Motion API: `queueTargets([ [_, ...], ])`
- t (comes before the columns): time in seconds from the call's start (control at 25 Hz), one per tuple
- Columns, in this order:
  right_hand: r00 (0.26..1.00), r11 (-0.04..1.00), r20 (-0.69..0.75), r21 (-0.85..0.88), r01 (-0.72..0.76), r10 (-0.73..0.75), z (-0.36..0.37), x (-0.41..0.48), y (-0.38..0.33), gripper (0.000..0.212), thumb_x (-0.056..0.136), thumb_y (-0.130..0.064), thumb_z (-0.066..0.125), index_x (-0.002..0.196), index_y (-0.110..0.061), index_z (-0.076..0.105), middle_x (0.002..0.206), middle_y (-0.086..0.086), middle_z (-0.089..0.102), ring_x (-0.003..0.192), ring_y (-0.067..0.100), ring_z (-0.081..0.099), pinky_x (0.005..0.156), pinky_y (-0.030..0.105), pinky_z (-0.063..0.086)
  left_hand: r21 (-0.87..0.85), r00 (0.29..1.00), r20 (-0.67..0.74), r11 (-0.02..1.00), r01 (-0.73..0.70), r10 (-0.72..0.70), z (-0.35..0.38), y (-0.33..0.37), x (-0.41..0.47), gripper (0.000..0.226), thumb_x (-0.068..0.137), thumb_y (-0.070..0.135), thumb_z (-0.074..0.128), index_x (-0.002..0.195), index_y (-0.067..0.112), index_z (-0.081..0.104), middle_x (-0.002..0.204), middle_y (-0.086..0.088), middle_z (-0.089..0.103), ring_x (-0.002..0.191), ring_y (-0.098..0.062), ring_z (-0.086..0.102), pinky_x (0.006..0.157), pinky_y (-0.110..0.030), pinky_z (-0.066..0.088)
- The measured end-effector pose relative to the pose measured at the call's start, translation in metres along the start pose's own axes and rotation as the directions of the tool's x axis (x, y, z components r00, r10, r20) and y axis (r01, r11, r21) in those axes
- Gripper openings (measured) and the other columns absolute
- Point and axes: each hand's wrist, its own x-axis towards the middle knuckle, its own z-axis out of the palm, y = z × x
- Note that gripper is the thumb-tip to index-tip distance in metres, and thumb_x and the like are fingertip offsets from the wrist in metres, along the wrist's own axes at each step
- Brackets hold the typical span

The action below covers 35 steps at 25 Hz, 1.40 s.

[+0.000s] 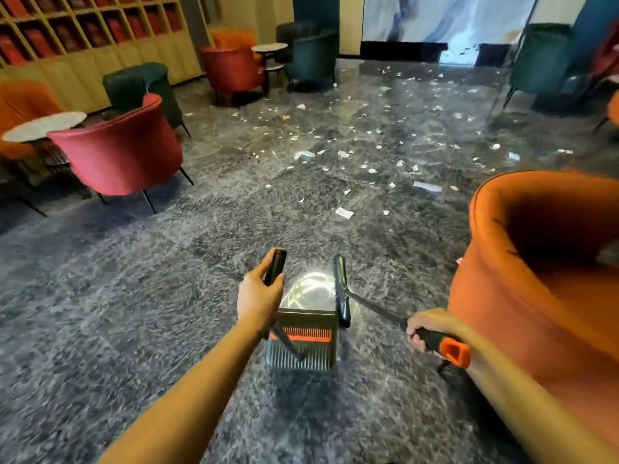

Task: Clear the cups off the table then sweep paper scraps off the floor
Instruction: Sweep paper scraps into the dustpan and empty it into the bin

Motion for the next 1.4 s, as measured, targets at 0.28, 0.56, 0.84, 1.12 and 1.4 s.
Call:
queueTargets([
  [0.28,0.999,0.995,-0.026,0.094,-0.033,0.035,-0.062,0.131,-0.143,0.039,0.093,0.011,0.031,0.06,-0.006,0.04,0.044,0.007,0.042,0.021,0.012,0.038,0.028,0.011,0.03,0.056,0.999,0.041,0.998,-0.018,0.016,0.073,0.019,0.215,0.052,0.088,0.015,0.063,0.137,0.026,0.049,0.103,-0.017,0.07,0.074,-0.026,0.066,0.057,-0.029,0.044],
  [0.56,0.992,0.985,-0.065,0.142,-0.102,0.112,-0.15,0.279,-0.304,0.041,0.095,0.01,0.03,0.059,-0.004,0.043,0.03,0.005,0.04,0.018,0.012,0.036,0.025,0.011,0.028,0.073,0.995,0.102,0.997,0.017,-0.024,0.17,0.047,0.437,0.052,0.089,0.013,0.061,0.138,0.026,0.048,0.106,-0.02,0.069,0.054,-0.012,0.058,0.056,-0.032,0.047],
  [0.84,0.966,0.974,-0.217,0.207,-0.093,0.138,-0.22,0.389,-0.433,0.038,0.09,0.013,0.036,0.056,-0.004,0.042,0.032,0.008,0.042,0.017,0.012,0.037,0.025,0.01,0.029,0.127,0.983,0.181,0.992,-0.026,0.003,0.238,0.074,0.613,0.052,0.088,0.012,0.063,0.136,0.028,0.051,0.105,-0.02,0.07,0.061,0.002,0.059,0.05,-0.022,0.04],
  [1.12,0.895,0.951,-0.41,0.306,-0.044,0.174,-0.286,0.497,-0.551,0.027,0.084,0.012,0.046,0.059,0.003,0.046,0.041,0.013,0.047,0.021,0.013,0.042,0.029,0.013,0.036,0.112,0.954,0.3,0.994,-0.015,-0.02,0.314,0.079,0.795,0.049,0.085,0.015,0.066,0.13,0.032,0.057,0.108,-0.012,0.069,0.081,0.008,0.046,0.055,-0.03,0.047],
  [1.4,0.836,0.971,-0.503,0.197,-0.135,0.219,-0.335,0.579,-0.647,0.026,0.08,0.015,0.049,0.056,0.003,0.047,0.029,0.01,0.044,0.019,0.014,0.041,0.028,0.014,0.036,0.186,0.93,0.366,0.982,-0.035,-0.036,0.367,0.075,0.927,0.049,0.083,0.013,0.07,0.127,0.029,0.059,0.1,-0.01,0.072,0.06,0.023,0.043,0.05,-0.012,0.039],
])
